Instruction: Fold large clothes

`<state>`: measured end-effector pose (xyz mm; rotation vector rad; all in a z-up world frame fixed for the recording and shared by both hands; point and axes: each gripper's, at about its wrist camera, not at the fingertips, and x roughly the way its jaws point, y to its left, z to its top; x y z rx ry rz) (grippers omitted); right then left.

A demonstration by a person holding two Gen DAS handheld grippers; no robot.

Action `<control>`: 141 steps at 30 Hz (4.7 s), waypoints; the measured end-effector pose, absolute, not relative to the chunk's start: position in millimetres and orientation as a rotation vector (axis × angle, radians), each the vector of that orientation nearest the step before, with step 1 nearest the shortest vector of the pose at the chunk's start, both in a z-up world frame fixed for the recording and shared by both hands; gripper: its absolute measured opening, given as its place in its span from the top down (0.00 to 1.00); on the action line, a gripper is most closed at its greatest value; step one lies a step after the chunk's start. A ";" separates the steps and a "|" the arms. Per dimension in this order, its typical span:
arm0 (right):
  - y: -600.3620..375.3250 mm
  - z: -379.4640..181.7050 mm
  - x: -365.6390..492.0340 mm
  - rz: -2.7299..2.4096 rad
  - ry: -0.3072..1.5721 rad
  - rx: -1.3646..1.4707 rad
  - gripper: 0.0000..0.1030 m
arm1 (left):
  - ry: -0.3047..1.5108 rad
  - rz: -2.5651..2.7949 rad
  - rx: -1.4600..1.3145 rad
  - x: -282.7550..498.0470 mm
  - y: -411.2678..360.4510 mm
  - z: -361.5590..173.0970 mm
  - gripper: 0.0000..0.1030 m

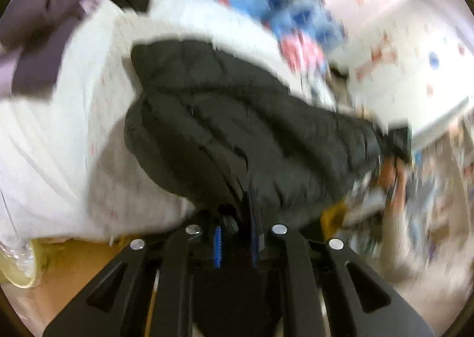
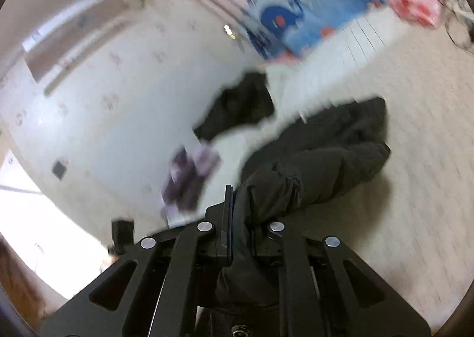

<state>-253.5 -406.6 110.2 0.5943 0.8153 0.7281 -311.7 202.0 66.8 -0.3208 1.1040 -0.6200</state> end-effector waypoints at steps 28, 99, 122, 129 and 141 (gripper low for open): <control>-326.1 -36.4 11.3 0.281 0.968 0.276 0.76 | 1.030 -0.261 -0.457 -48.3 135.7 -35.6 0.25; -481.6 -98.8 -338.6 0.949 0.810 0.997 0.86 | 1.159 -0.604 -0.793 -304.9 194.1 -90.1 0.77; -487.0 -121.3 -430.7 1.021 0.990 1.103 0.25 | 1.198 -0.786 -0.856 -394.5 262.1 -119.3 0.17; -468.6 -126.5 -426.4 1.077 0.875 1.140 0.31 | 1.194 -0.864 -0.910 -379.1 238.1 -132.4 0.08; -462.4 15.7 -432.2 1.170 0.452 0.956 0.83 | 0.809 -0.886 -0.715 -403.3 222.2 9.3 0.83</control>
